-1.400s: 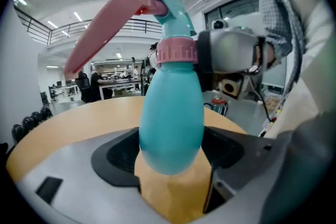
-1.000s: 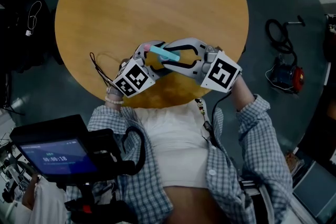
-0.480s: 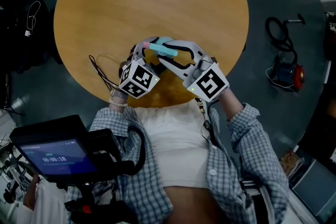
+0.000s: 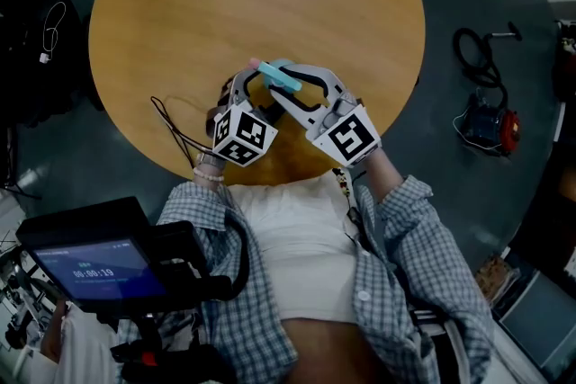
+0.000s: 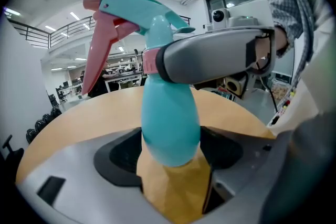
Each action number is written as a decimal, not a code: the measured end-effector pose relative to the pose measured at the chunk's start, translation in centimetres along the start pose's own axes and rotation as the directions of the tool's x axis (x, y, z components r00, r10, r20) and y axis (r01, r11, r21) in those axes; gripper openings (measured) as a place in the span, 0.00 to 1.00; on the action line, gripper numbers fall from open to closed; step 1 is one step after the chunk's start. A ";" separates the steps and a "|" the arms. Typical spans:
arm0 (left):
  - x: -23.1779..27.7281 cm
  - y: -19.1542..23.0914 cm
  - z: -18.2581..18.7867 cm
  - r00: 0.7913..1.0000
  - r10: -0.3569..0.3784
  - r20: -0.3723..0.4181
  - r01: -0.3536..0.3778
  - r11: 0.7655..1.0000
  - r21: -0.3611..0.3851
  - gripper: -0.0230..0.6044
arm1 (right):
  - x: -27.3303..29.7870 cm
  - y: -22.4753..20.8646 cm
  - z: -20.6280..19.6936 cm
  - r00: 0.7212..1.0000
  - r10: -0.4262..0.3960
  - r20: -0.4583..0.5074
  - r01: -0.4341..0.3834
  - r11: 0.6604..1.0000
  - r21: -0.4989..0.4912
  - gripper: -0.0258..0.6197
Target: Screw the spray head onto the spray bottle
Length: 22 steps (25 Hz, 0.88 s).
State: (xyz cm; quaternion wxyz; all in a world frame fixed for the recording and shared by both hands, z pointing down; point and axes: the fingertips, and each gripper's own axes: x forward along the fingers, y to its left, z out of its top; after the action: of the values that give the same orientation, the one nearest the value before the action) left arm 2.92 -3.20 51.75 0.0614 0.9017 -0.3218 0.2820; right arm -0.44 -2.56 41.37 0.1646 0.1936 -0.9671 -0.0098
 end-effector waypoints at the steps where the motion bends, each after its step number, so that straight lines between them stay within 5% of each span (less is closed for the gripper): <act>1: 0.1 0.2 -0.3 1.000 0.008 -0.010 -0.008 1.000 0.006 0.61 | 0.2 -0.2 -0.1 1.000 -0.002 0.010 0.002 1.000 0.000 0.23; 9: 1.5 0.4 -1.8 0.994 0.026 -0.106 -0.016 0.996 0.093 0.61 | 0.7 -1.1 -2.8 0.999 -0.041 0.024 0.039 0.996 0.076 0.23; 22: 1.7 0.0 -1.6 0.997 0.016 -0.076 -0.009 0.996 0.087 0.61 | 0.4 -1.1 -3.2 1.000 -0.024 -0.019 0.025 0.996 0.081 0.23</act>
State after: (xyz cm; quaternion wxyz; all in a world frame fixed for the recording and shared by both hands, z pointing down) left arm 3.27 -3.68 54.03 0.0329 0.8900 -0.3122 0.3305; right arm 0.63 -3.54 44.43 0.1651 0.2121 -0.9628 0.0293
